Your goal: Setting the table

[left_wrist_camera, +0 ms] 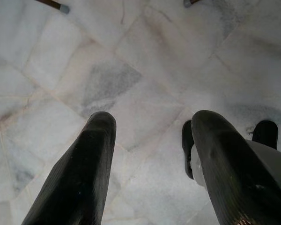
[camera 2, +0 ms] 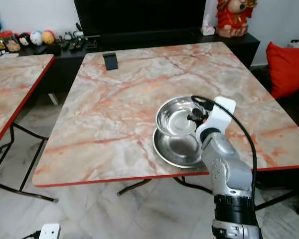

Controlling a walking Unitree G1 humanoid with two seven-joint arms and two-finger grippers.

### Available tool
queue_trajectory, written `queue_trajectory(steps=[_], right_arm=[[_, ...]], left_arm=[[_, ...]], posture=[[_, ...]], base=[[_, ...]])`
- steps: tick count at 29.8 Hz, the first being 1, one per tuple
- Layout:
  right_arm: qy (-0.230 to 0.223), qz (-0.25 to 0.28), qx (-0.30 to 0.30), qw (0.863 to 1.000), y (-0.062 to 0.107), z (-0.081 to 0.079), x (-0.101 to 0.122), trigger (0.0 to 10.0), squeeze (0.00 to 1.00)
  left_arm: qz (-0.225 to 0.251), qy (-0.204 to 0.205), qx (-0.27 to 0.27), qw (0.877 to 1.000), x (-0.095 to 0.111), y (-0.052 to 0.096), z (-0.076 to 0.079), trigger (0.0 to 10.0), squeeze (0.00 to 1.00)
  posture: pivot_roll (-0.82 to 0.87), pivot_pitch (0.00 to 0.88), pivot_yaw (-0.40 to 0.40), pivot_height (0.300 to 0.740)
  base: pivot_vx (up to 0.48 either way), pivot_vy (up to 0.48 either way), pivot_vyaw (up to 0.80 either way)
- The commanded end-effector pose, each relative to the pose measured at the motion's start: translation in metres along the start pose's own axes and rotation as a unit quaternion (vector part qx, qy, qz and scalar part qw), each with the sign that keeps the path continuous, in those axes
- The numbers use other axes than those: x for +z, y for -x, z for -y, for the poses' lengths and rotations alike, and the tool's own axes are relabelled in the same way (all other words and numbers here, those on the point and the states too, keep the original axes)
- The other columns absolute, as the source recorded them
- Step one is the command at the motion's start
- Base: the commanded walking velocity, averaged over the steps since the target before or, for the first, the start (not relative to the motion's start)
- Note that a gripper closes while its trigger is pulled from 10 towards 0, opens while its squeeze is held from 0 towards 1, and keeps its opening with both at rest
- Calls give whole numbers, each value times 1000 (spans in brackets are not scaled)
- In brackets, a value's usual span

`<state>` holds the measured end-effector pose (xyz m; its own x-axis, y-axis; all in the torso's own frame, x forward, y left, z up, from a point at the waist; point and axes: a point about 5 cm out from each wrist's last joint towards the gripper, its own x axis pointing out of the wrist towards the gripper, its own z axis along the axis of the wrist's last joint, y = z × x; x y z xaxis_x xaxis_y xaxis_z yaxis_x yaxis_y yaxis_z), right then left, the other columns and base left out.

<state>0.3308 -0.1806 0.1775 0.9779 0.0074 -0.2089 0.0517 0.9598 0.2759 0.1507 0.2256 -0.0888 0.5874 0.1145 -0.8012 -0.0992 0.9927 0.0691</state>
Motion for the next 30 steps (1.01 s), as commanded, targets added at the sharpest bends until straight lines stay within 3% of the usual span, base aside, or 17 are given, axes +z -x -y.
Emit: queue_trajectory(steps=[1,12,30], right_arm=[[-12,9,10,1000,3,-7,12,10000,0],[-28,-59,-13,998,4,8,-6,10000,0],[-15,-108,-12,994,1,15,-30,10000,0]], left_arm=[[-4,-2,5,1000,-1,1,-6,10000,0],[-4,-2,5,1000,0,0,-6,10000,0],[-2,2,4,1000,0,0,-3,10000,0]], posture=[[-98,0,83,740],[-102,0,75,740],[-97,0,64,740]], base=[[0,0,0],[0,0,0],[0,0,0]])
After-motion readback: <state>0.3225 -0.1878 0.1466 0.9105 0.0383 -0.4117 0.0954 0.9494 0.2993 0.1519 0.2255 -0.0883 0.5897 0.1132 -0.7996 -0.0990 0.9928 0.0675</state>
